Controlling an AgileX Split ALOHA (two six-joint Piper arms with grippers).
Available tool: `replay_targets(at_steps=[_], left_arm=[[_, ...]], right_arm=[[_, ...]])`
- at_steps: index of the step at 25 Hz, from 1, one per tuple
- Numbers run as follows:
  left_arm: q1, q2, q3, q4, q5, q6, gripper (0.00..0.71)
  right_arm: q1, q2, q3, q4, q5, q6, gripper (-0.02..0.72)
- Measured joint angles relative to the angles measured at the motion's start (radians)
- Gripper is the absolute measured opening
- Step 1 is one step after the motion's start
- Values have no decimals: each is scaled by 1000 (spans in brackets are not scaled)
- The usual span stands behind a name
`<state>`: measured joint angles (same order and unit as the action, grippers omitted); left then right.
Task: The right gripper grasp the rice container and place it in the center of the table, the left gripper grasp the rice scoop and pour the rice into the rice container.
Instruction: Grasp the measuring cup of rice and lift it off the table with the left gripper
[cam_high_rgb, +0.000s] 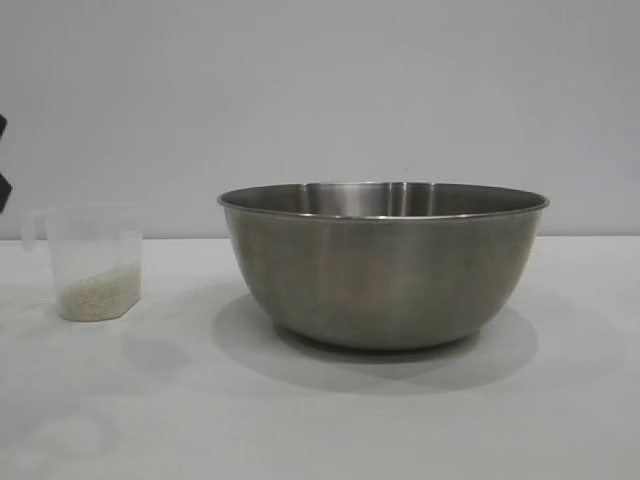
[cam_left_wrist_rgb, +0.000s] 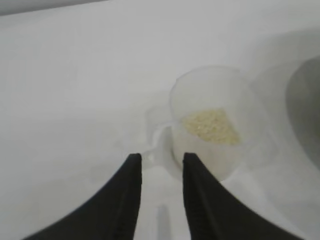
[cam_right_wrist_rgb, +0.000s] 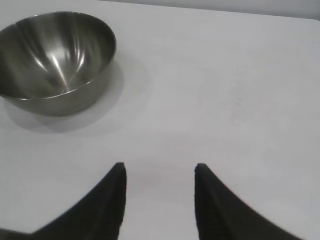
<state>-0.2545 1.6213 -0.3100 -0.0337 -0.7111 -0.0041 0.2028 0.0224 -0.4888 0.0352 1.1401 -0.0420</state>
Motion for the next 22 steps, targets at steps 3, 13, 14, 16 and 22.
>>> replay_targets(at_steps=[3, 13, 14, 16, 22], left_arm=[[0, 57, 0, 0, -51, 2, 225], [0, 199, 0, -5, -243, 5, 225], [0, 207, 0, -9, -262, 5, 225], [0, 223, -2, -24, -294, 5, 225], [0, 302, -2, -52, -398, 5, 225]], right_arm=[[0, 0, 0, 0, 0, 0, 263], [-6, 0, 0, 0, 0, 0, 263], [-6, 0, 0, 0, 0, 0, 263], [-6, 0, 0, 0, 0, 0, 263], [-6, 0, 0, 0, 0, 0, 263]])
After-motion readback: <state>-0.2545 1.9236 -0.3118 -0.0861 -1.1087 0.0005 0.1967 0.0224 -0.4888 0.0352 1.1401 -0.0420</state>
